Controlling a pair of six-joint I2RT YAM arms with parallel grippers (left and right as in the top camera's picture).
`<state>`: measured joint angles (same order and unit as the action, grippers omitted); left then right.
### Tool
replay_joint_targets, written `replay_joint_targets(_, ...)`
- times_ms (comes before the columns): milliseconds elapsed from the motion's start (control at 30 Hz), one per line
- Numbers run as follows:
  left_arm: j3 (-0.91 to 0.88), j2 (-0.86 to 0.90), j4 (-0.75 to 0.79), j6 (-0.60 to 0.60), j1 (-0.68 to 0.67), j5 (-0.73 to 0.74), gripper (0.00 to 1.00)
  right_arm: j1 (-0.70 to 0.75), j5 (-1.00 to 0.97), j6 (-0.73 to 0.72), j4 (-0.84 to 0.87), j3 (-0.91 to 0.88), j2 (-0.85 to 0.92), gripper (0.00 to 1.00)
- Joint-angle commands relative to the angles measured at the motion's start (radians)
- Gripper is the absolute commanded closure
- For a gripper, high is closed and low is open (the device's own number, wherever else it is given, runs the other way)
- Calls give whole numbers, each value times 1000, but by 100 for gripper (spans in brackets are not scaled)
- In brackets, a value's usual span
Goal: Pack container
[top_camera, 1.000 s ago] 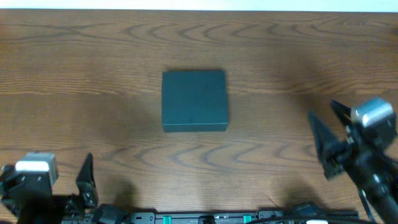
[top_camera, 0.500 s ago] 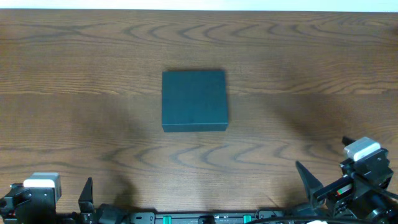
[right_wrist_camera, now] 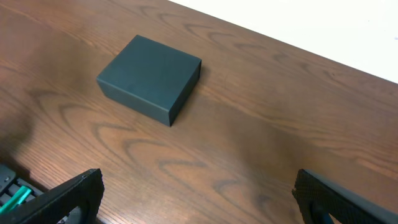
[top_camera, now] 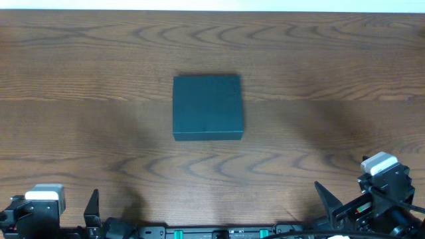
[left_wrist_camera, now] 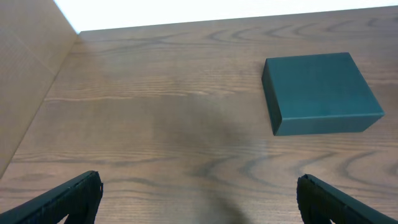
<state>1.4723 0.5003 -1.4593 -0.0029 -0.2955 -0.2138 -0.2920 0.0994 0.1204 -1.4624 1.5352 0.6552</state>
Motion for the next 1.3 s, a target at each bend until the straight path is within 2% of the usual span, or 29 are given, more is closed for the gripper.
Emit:
replay_joint_targets(0,4,-1,-2,-1,5,-11,2,13,-6,0,-2,1,-1,1)
replay_joint_targets(267,4,-1,-2,-1,5,-11,2,25,-6,1,-5,0,-16,1)
replay_joint_targets(467,4,-1,-2,-1,5,-11,2,90,-20,41,28,-46,-99,1)
replay_joint_targets(667,4,-1,-2,-1,5,-11,1,161,-12,60,333,-314,-267,1)
replay_joint_targets(1033,4,-1,-2,-1,5,-11,2,225,9,60,563,-785,-441,1)
replay_joint_targets(1267,4,-1,-2,-1,5,-11,2,239,7,31,814,-1102,-549,1)
